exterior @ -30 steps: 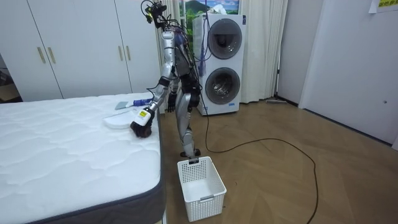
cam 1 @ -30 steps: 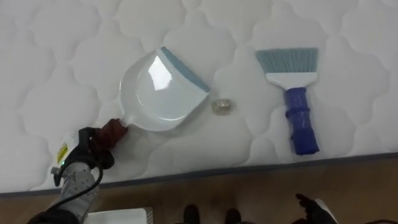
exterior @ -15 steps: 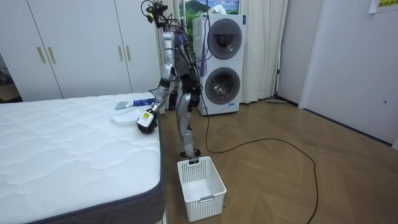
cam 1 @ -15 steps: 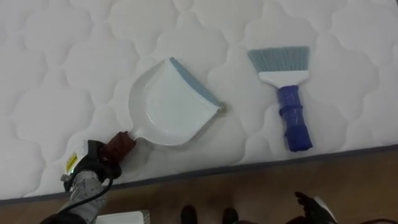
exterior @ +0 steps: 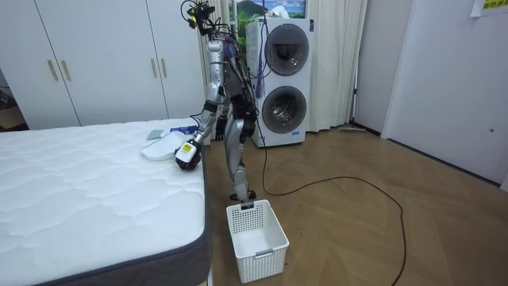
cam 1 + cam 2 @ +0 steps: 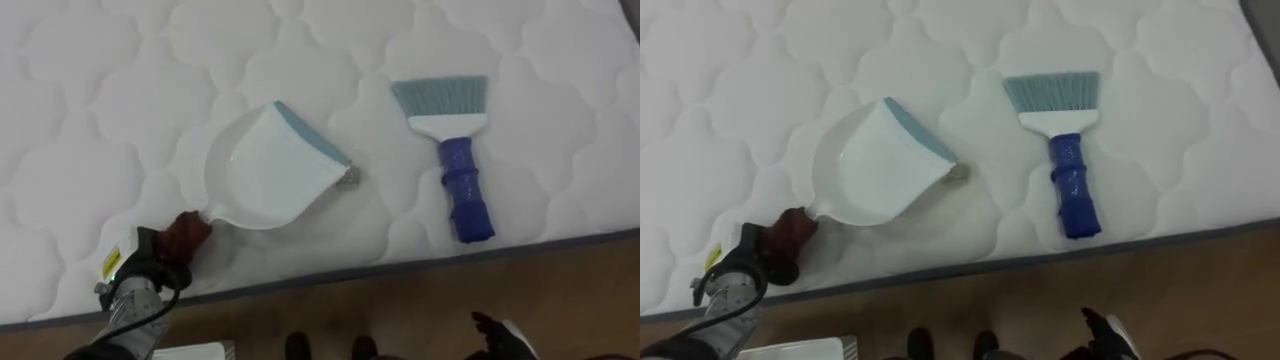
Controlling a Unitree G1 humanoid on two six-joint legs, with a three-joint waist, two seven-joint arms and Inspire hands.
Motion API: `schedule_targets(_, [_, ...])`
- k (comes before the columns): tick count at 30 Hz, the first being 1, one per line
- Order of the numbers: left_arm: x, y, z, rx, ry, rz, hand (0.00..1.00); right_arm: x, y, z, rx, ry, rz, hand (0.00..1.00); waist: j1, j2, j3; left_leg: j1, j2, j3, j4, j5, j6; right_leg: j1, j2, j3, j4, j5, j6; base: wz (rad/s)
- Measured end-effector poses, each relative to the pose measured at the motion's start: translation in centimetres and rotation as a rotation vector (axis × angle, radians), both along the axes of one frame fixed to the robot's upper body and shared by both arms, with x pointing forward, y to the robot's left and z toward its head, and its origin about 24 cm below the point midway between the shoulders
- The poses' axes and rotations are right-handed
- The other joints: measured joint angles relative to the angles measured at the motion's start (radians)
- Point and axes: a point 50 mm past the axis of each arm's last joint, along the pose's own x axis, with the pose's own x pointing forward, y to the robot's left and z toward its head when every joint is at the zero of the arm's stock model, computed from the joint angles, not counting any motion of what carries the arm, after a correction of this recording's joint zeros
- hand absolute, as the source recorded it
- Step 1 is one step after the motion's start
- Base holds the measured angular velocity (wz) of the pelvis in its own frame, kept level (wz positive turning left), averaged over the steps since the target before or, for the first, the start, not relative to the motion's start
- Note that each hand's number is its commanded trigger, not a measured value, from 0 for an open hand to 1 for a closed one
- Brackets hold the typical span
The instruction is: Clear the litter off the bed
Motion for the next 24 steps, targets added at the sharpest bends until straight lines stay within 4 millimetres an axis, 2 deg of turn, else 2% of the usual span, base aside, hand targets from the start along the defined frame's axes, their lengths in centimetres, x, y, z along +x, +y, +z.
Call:
schedule_targets(8, [0.0, 0.4, 0.3, 0.087, -0.013, -0.050, 1.00, -0.4, -0.3, 0.0, -0.018, -0.030, -0.060, 0.00, 0.003, 0.005, -0.0005, -0.001, 0.001, -0.003, 0.003, 0.000, -0.001, 0.003, 0.000, -0.007, -0.001, 0.000, 0.000, 0.00])
schedule_targets(17, [0.3, 1.8, 1.3, 0.193, -0.056, -0.093, 1.00, -0.7, -1.2, 0.2, -0.043, -0.033, -0.073, 0.00, 0.001, 0.025, -0.0056, -0.002, 0.001, -0.004, 0.003, 0.000, -0.001, 0.001, -0.001, -0.009, 0.000, 0.000, 0.000, 0.00])
schedule_targets(24, [0.2, 2.7, 2.0, 0.272, -0.114, -0.083, 1.00, -0.6, -2.5, 0.6, -0.028, -0.087, -0.266, 0.00, 0.003, 0.028, -0.0074, -0.003, -0.001, -0.001, 0.003, 0.001, 0.000, -0.007, -0.005, -0.009, 0.013, 0.000, 0.000, -0.01])
